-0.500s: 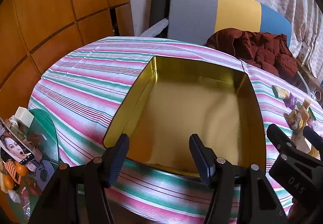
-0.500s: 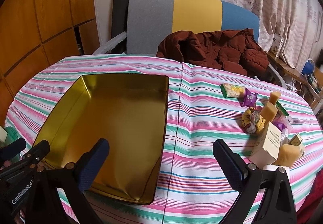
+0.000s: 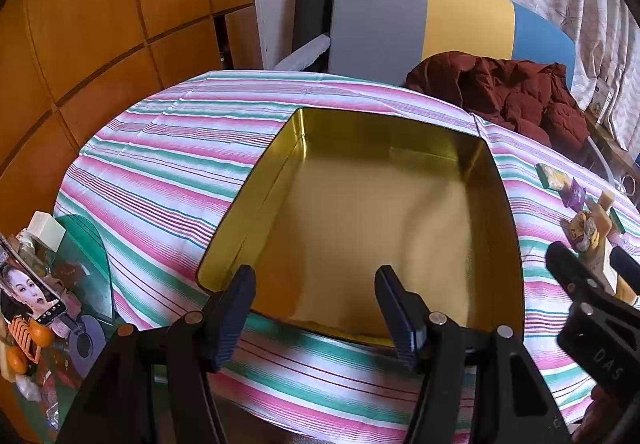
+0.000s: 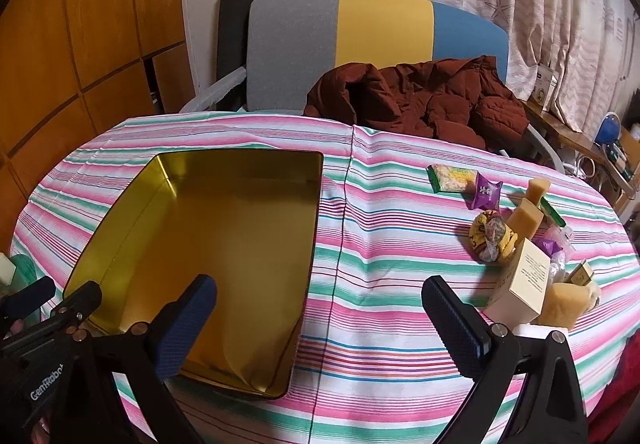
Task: Organize objects
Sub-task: 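Move both grippers from the gold tray toward the items on the table, then grasp the white foam block with the left gripper while the right grasps a yellow sponge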
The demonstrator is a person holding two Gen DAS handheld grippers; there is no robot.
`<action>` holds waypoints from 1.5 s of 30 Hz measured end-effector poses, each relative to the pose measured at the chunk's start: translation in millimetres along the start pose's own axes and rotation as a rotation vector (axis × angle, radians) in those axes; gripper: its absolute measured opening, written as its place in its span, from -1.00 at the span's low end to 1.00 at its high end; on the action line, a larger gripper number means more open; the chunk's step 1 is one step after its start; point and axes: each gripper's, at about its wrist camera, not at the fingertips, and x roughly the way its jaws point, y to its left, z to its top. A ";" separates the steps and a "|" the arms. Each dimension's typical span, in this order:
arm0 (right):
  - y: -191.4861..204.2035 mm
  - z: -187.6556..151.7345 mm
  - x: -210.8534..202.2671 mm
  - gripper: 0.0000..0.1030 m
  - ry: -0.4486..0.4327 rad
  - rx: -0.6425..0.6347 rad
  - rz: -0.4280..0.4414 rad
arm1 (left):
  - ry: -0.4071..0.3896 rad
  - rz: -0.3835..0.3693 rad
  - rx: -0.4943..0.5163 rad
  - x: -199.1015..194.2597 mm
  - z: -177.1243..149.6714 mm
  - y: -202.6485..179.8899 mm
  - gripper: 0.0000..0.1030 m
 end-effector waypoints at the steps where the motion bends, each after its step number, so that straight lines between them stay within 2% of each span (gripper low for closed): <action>1: -1.6 -0.2 -1.0 1.00 -0.003 -0.001 -0.003 | 0.005 -0.009 0.000 0.6 -0.9 -1.2 0.22; 3: -9.9 -1.6 -3.6 1.00 -0.009 -0.004 -0.008 | 0.017 -0.032 -0.002 2.5 -3.2 -3.5 0.22; 9: -49.2 -9.2 -12.2 1.00 -0.037 0.018 0.037 | 0.073 -0.210 -0.008 9.5 -13.7 -15.7 0.22; 11: -68.5 -13.5 -14.1 1.00 -0.037 0.034 0.016 | 0.078 -0.256 0.003 8.3 -17.3 -21.8 0.22; 16: -118.4 -27.2 -18.1 1.00 -0.015 0.084 -0.039 | 0.042 -0.293 0.099 -3.4 -22.5 -46.1 0.22; 22: -194.4 -39.4 -30.6 1.00 0.018 0.039 -0.190 | 0.010 -0.362 0.212 -13.5 -34.1 -77.7 0.22; 26: -249.6 -51.2 -30.3 1.00 0.081 0.078 -0.172 | 0.013 -0.409 0.292 -21.7 -47.4 -104.3 0.22; 30: -292.0 -69.7 -20.3 1.00 0.151 0.077 -0.151 | 0.024 -0.452 0.390 -28.8 -61.4 -137.2 0.22; 34: -321.9 -82.2 -8.5 1.00 0.175 0.139 -0.125 | 0.082 -0.600 0.442 -31.1 -69.5 -171.6 0.22; 37: -334.3 -90.3 -7.9 1.00 0.142 0.186 -0.145 | 0.115 -0.695 0.490 -30.8 -71.9 -209.6 0.22; 39: -334.8 -91.5 -8.3 1.00 0.131 0.206 -0.129 | 0.112 -0.725 0.537 -32.1 -73.5 -232.1 0.23; 41: -334.9 -89.6 -8.1 1.00 0.118 0.210 -0.113 | 0.094 -0.765 0.620 -35.2 -77.2 -261.1 0.23; 43: -333.5 -85.6 -8.9 1.00 0.100 0.190 -0.125 | 0.071 -0.771 0.707 -35.6 -81.2 -287.2 0.23; 45: -336.9 -80.9 -11.3 1.00 0.076 0.196 -0.137 | 0.063 -0.814 0.786 -33.9 -84.7 -312.6 0.23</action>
